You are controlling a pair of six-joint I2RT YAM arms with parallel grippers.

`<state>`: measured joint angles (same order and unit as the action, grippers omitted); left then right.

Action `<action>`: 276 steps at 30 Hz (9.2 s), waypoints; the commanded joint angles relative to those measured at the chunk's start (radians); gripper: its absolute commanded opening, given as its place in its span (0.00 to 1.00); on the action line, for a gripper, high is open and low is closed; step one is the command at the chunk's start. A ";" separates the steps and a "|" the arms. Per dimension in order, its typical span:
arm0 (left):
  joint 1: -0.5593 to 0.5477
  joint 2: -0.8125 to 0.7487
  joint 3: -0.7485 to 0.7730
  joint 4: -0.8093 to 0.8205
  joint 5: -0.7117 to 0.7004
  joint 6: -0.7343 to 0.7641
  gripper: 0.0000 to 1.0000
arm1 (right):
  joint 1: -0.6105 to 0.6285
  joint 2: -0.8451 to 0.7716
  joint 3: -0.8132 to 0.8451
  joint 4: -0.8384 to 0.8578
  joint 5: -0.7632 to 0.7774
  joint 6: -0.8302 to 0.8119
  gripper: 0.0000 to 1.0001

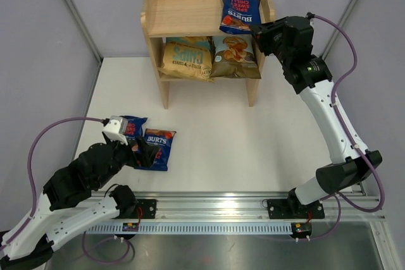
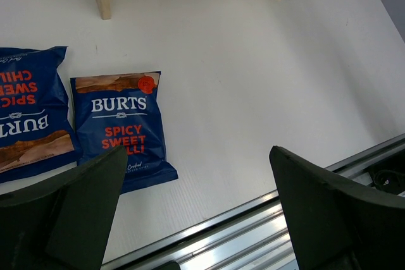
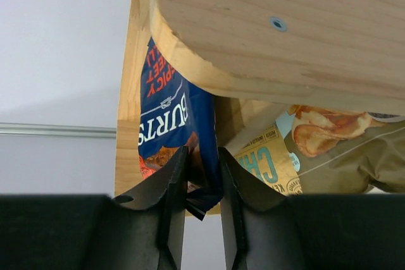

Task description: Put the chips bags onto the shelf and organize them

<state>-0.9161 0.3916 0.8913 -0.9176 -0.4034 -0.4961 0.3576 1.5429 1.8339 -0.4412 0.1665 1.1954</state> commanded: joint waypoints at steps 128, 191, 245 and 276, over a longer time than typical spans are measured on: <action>0.456 -0.100 -0.353 0.699 0.719 -0.276 0.99 | 0.540 -0.539 -1.184 0.828 0.168 -0.476 0.00; 0.046 0.346 -0.065 1.252 0.336 -0.205 0.00 | 0.549 -1.175 -1.193 0.373 0.324 -0.457 0.71; 0.428 1.537 1.311 0.783 0.268 -0.458 0.16 | 0.549 -1.508 -1.033 -0.143 0.344 -0.439 0.69; 0.413 1.518 1.647 0.260 0.052 0.025 0.99 | 0.549 -1.454 -1.052 -0.131 0.308 -0.444 0.70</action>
<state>-0.5095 1.9625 2.4939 -0.6376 -0.3031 -0.5644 0.8989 0.0540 0.7830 -0.6106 0.4812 0.7490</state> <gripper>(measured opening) 0.978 0.698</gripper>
